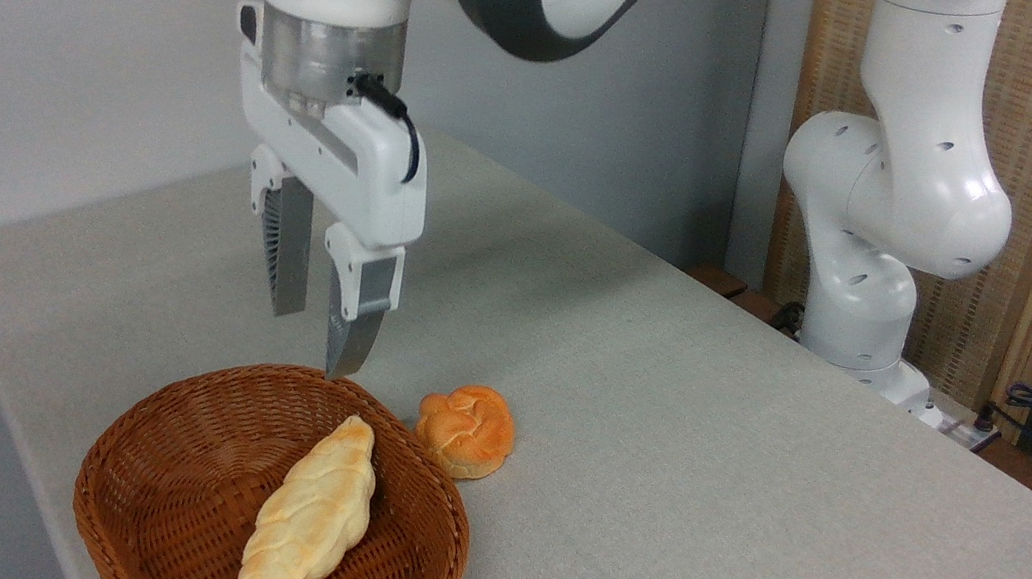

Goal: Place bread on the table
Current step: 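Lower the open gripper down onto the braided bread loaf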

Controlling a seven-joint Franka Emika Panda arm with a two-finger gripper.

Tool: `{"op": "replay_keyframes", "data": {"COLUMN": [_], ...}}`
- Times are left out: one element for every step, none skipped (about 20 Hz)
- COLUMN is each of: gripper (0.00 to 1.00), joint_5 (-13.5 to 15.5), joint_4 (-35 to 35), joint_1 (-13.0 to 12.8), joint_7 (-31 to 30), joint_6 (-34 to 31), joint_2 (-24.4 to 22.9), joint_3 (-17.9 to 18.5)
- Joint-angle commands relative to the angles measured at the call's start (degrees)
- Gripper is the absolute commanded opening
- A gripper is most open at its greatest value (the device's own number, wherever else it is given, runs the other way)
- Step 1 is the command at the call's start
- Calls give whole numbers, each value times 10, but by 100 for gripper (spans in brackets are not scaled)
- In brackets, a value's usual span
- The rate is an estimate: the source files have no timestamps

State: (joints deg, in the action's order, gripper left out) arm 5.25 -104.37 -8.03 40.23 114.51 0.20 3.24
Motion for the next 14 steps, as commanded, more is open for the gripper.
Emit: {"op": "replay_keyframes", "data": {"gripper": [100,100,100,100,100,100,100,100,100,100,100,100,100,100], "joint_5": [-3,-3,-2,-3,-3,-4,-4,-4,-3,-3,-3,-3,-3,-3], "joint_4": [0,0,0,0,0,1,0,1,0,0,0,0,0,-1], "joint_1": [-4,-5,-5,-5,-5,-4,-4,-5,-4,-5,-5,-5,-5,-5], "joint_7": [-5,-5,-10,-28,-51,-77,-99,-111,-122,-137,-154,-167,-178,-190], "joint_6": [27,27,27,28,28,29,29,29,29,29,29,30,38,48], "joint_2": [23,29,33,37,45,51,56,59,64,66,73,80,83,85], "joint_3": [22,28,35,36,37,38,43,46,47,48,48,48,48,48]}}
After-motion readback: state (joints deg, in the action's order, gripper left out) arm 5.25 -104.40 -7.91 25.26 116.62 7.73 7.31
